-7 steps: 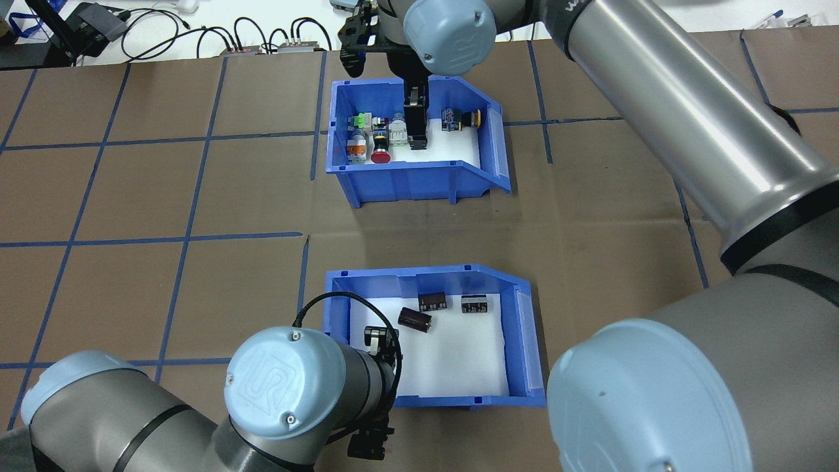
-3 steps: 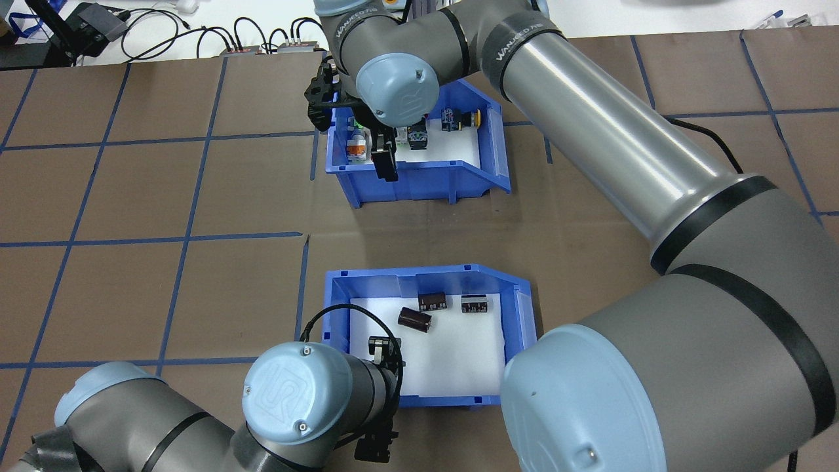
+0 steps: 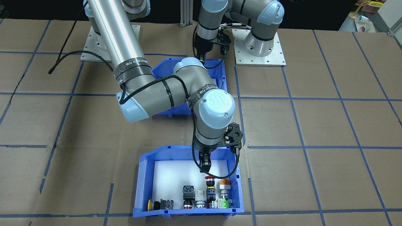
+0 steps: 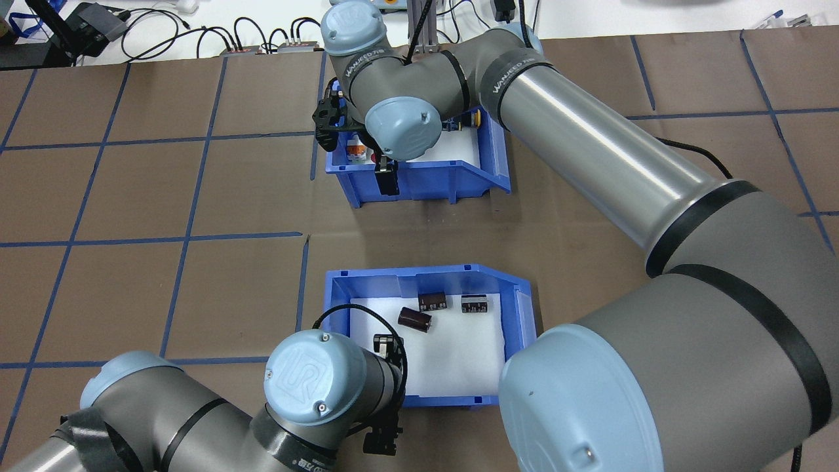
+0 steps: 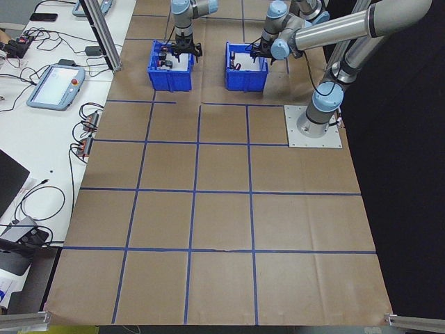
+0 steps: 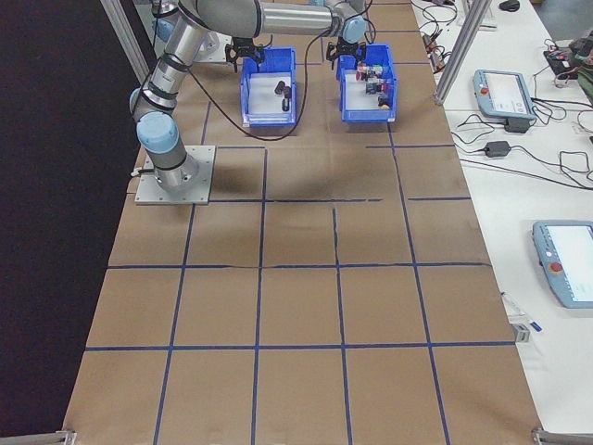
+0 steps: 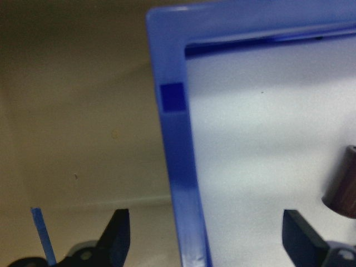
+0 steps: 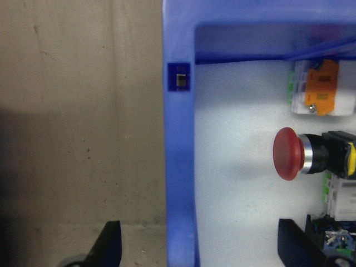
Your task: Place battery box in front
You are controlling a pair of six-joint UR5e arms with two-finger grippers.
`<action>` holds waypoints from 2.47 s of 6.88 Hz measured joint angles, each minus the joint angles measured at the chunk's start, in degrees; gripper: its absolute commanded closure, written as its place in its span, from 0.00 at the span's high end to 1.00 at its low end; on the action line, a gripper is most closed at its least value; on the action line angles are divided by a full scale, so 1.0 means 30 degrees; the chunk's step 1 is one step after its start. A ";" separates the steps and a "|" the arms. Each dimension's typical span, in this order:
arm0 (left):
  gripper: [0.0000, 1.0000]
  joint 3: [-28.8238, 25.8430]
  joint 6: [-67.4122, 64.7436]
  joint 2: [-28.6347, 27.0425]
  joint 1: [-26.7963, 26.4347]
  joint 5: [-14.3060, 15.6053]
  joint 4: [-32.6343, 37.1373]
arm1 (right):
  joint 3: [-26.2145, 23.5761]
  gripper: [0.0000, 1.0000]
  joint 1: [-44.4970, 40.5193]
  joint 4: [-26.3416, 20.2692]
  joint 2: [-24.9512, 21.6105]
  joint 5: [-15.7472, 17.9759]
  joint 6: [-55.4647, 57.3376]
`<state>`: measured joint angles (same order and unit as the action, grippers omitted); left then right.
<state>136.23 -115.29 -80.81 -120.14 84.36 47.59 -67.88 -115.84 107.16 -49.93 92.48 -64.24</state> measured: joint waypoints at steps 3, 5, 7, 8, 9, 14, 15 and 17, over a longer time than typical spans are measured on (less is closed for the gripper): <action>0.29 -0.0042 -0.0015 -0.0857 -0.0238 -0.0002 -0.1393 | -0.0505 0.08 0.0022 0.0501 -0.0396 0.0573 0.0006; 0.00 0.0034 0.0023 -0.0964 -0.0436 -0.0021 -0.1869 | -0.0090 0.07 0.0070 0.0511 -0.0525 0.0756 -0.0096; 0.00 0.0087 -0.0097 -0.1007 -0.0463 0.0163 -0.1766 | 0.0341 0.06 0.0390 0.0405 -0.0819 0.0808 -0.0151; 0.00 -0.0002 -0.0086 -0.0920 -0.0468 0.0472 -0.1719 | 0.0385 0.06 0.0893 0.0251 -0.1175 0.0821 -0.0212; 0.00 -0.0179 0.0000 -0.0702 -0.0444 0.1164 -0.1650 | 0.0310 0.06 0.1636 0.0015 -0.1628 0.0821 -0.0384; 0.00 -0.1463 0.2895 0.1331 0.5071 0.0991 0.0011 | -0.2227 0.06 0.6121 -0.0528 -0.4195 0.1428 -0.4846; 0.00 -0.1840 0.4761 0.1279 0.6921 0.0323 0.0150 | -0.3178 0.06 0.7174 -0.0407 -0.4996 0.1445 -0.6296; 0.00 -0.3336 0.8472 0.0067 1.0146 -0.1085 0.0970 | -0.4868 0.06 0.9168 -0.0295 -0.6579 0.1383 -0.9062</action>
<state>126.23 -89.87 -80.61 -89.70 81.11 50.50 -82.48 -88.34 106.28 -69.66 96.63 -91.43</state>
